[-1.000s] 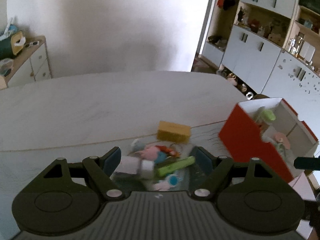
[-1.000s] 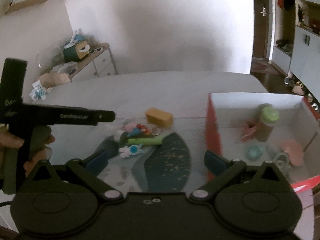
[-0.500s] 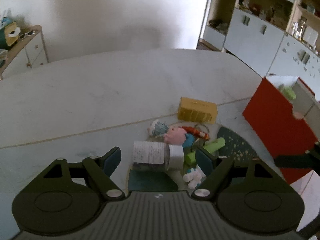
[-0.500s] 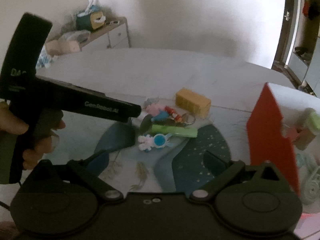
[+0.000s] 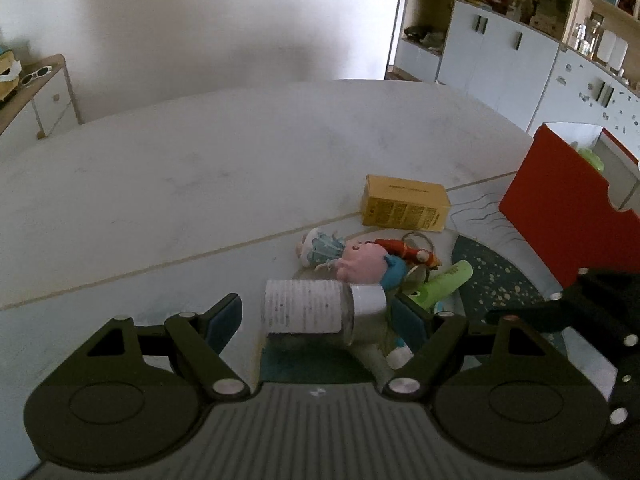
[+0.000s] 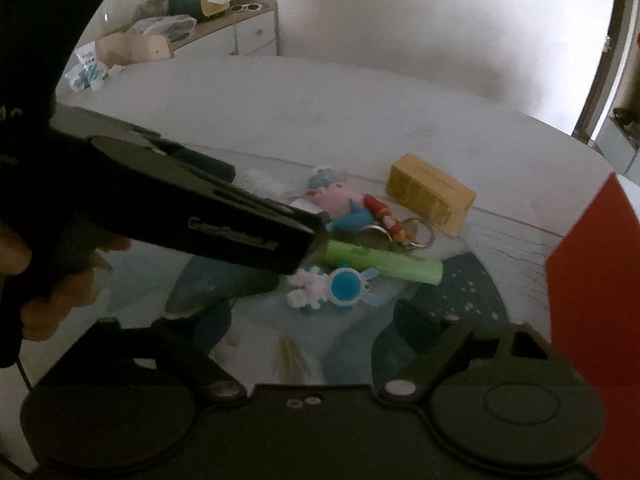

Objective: Organize rigid objects
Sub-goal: 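Grasp the labelled glass jar with the left tool while the right tool grasps the bunny toy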

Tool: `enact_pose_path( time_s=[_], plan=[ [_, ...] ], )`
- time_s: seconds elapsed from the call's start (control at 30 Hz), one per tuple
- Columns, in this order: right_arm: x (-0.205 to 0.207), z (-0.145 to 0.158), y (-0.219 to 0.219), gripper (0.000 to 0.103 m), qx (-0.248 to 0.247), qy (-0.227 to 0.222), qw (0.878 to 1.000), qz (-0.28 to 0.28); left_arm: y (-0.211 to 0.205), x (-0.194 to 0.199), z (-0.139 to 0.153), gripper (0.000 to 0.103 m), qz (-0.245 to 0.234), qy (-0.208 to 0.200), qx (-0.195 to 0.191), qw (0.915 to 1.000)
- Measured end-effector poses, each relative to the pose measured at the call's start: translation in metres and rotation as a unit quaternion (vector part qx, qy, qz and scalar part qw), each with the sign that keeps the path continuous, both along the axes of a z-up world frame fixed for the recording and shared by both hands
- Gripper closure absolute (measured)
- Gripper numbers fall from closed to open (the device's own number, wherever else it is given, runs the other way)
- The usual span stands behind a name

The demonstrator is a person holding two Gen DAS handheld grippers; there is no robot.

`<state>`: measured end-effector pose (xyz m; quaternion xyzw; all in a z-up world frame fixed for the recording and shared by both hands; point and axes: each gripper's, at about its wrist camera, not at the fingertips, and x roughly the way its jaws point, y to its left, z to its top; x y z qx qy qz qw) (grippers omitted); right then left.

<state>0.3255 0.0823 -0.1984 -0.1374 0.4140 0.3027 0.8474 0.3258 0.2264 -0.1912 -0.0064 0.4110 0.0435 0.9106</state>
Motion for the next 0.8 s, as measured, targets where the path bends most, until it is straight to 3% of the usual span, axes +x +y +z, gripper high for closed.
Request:
enact_pose_path(
  time_s=[0.47, 0.57, 0.63, 0.8],
  plan=[
    [0.018, -0.019, 0.009, 0.035, -0.013, 0.003, 1.0, -0.003, 0.005, 0.006, -0.009, 0.022, -0.007, -0.003, -0.009, 0.9999],
    [0.019, -0.019, 0.009, 0.041, -0.012, 0.001, 1.0, -0.003, 0.006, 0.006, -0.01, 0.035, -0.01, -0.004, -0.014, 0.9999],
    [0.02, -0.018, 0.008, 0.046, -0.011, -0.001, 1.0, -0.004, 0.005, 0.006, -0.01, 0.035, -0.009, -0.004, -0.012, 0.9999],
    [0.017, -0.017, 0.008, 0.046, -0.016, -0.009, 1.0, -0.004, 0.005, 0.002, -0.008, 0.035, -0.004, -0.006, -0.013, 0.9999]
  ],
)
